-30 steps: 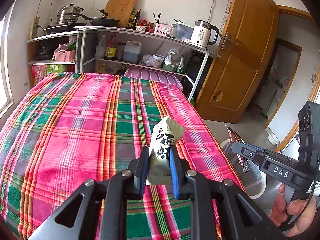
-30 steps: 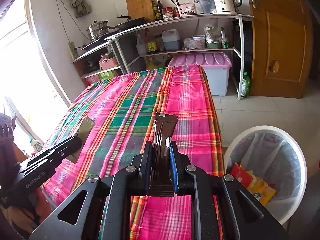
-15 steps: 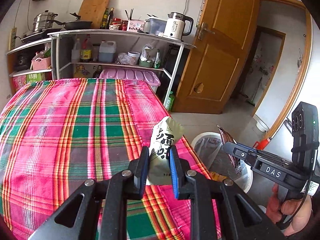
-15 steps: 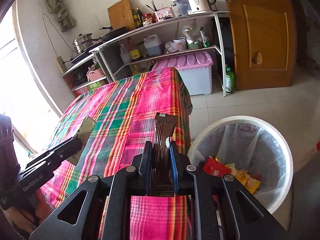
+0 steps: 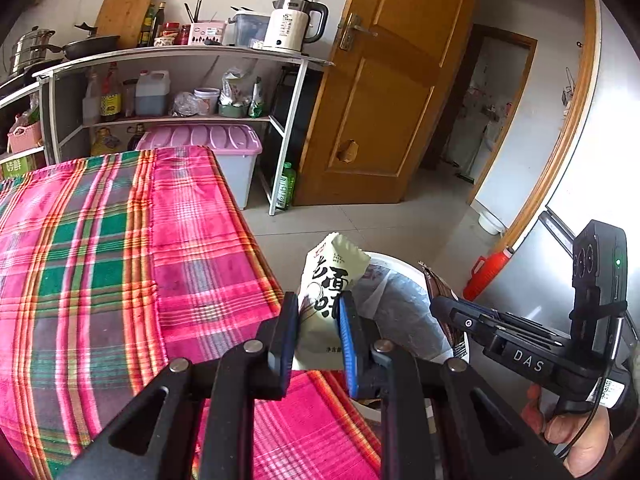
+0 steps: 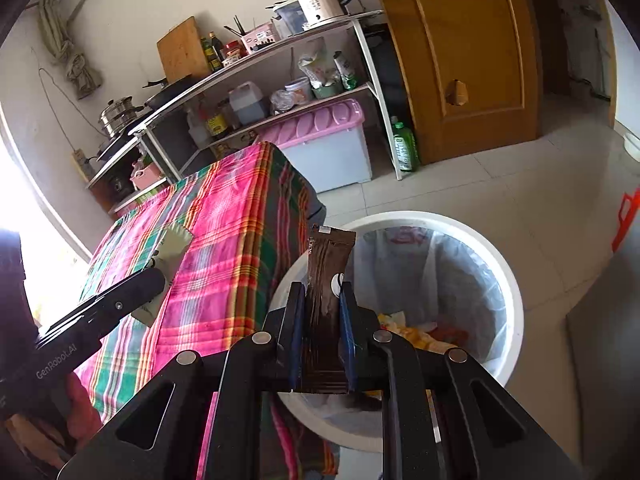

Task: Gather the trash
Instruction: 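Carry the white packet in left tool while right tool carries the chocolate bar over the bin, then open left tool to drop the packet while right tool drops the chocolate bar into the bin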

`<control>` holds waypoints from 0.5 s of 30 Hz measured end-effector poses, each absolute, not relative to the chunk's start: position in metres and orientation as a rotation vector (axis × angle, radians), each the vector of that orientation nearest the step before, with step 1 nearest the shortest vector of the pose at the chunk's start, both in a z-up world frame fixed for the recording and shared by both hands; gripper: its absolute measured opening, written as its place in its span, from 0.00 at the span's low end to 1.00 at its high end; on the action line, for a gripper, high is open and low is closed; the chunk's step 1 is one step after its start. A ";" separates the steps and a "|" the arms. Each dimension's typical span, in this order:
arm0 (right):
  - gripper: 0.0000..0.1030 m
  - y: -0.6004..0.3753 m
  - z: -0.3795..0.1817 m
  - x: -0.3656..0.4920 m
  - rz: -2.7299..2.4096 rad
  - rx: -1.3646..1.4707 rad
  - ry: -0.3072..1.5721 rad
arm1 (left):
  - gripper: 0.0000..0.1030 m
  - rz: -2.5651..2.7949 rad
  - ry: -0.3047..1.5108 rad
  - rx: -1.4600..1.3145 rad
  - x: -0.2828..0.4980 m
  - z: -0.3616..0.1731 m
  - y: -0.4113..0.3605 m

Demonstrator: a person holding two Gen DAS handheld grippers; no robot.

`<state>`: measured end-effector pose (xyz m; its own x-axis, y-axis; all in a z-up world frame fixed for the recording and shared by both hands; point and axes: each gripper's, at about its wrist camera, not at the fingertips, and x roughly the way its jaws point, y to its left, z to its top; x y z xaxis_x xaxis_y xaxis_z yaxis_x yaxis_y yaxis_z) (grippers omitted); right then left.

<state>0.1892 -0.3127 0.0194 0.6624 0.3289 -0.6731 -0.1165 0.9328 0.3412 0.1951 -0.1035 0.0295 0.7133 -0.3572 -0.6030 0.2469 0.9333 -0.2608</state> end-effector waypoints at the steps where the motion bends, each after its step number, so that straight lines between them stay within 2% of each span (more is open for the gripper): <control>1: 0.17 -0.316 0.017 0.190 0.250 0.286 0.814 | 0.20 -0.344 0.708 -0.164 0.198 0.027 -0.108; 15: 0.18 -0.344 -0.010 0.208 0.205 0.333 0.869 | 0.23 -0.405 0.801 -0.154 0.229 -0.002 -0.152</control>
